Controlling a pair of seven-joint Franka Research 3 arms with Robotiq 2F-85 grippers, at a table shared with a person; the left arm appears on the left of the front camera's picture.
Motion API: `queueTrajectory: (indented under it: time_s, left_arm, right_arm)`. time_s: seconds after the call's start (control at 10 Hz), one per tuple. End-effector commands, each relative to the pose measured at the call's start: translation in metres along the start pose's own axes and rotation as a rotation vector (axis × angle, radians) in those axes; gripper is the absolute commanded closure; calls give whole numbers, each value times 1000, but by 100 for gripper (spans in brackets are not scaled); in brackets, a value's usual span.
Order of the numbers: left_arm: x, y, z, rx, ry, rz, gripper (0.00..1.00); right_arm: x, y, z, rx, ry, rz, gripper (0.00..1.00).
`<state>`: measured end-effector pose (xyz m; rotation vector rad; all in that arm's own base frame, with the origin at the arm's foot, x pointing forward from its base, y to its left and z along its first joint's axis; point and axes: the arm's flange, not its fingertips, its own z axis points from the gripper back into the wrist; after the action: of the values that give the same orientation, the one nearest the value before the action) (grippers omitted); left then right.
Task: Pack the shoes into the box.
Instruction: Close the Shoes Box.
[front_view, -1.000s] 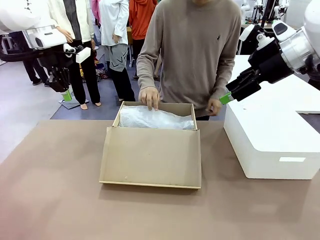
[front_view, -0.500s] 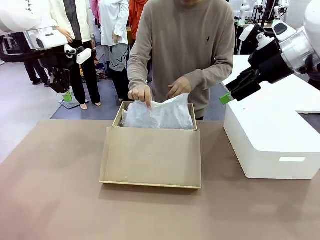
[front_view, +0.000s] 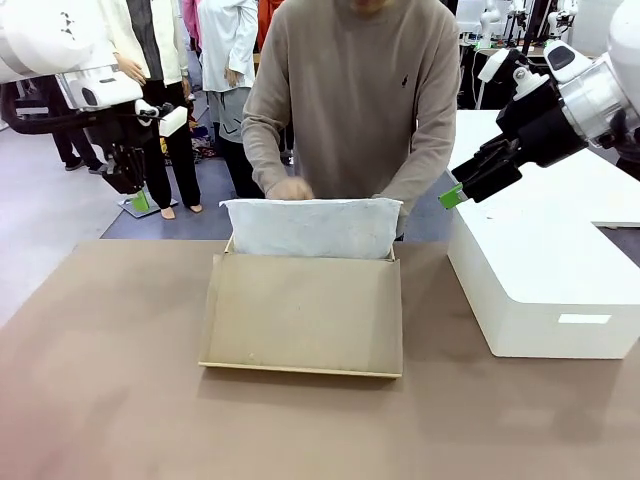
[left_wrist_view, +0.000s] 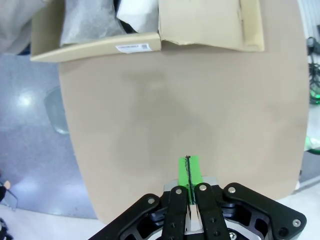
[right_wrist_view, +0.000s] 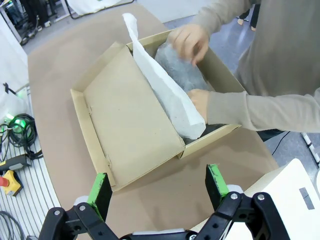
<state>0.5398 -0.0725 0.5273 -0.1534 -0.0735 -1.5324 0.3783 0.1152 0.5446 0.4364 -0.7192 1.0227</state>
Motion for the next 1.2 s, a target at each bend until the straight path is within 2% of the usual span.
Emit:
queueTrajectory:
  time_s: [0.0,0.3,0.4,0.7,0.8,1.1]
  left_arm:
    - [-3,4,4,-24,-67,72,100]
    - [-13,6,-12,-86,-185,62,100]
    - [-18,7,-15,-104,-239,8,100]
    - [-32,12,-22,-111,-253,-6,100]
    - [-20,9,-21,-97,-217,28,100]
    - [-20,9,-21,-97,-217,28,100]
  right_arm:
    - [1,-2,-1,13,-26,8,0]
    - [1,-2,-1,13,-26,8,0]
    - [1,-2,-1,13,-26,8,0]
    - [1,-2,-1,13,-26,8,0]
    - [1,-2,-1,13,-26,8,0]
    - [1,-2,-1,13,-26,8,0]
